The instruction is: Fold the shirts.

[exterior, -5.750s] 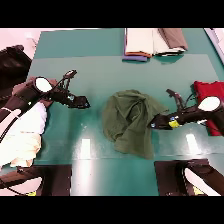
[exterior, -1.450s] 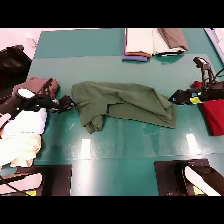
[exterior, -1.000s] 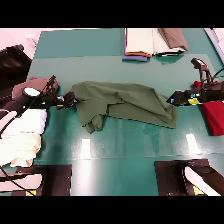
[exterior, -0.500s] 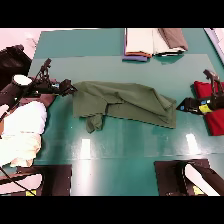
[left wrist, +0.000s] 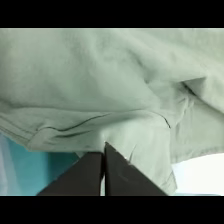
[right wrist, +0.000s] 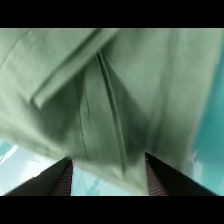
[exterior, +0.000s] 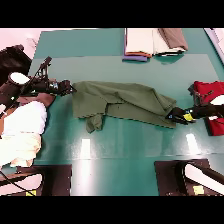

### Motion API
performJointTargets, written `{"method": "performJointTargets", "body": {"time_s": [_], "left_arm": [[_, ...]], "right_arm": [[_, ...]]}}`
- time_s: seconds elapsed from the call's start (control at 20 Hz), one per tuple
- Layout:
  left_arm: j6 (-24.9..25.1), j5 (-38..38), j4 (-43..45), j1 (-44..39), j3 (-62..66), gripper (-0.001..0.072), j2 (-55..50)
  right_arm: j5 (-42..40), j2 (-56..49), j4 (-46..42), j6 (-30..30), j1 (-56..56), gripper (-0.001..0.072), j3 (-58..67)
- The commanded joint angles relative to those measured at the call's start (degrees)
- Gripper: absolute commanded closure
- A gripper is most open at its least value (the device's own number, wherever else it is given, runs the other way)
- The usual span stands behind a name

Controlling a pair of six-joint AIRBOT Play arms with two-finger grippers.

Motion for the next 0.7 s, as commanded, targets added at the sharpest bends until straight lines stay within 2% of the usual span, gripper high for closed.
{"method": "performJointTargets", "body": {"time_s": [0.0,0.1,0.15,0.35,0.65], "left_arm": [[0.04,-0.35,0.24,0.00,0.07,0.0686,0.04],[0.04,-0.44,0.22,0.00,0.17,0.0686,0.07],[0.04,-0.92,0.48,0.00,0.72,0.0686,0.09],[-0.02,-1.20,4.24,0.02,8.11,0.0687,6.14],[-0.02,-1.18,10.49,0.00,32.57,0.0686,22.80]], "right_arm": [[-4.55,-2.49,0.92,-1.01,3.98,0.0377,-0.42],[-6.49,-0.37,0.79,-1.68,5.92,0.0620,-0.42],[-7.52,1.66,0.83,-1.66,6.45,0.0691,-0.22],[-5.95,11.41,0.94,-1.66,6.03,0.0691,9.18],[-6.08,22.73,0.44,-1.64,6.03,0.0691,38.01]]}}
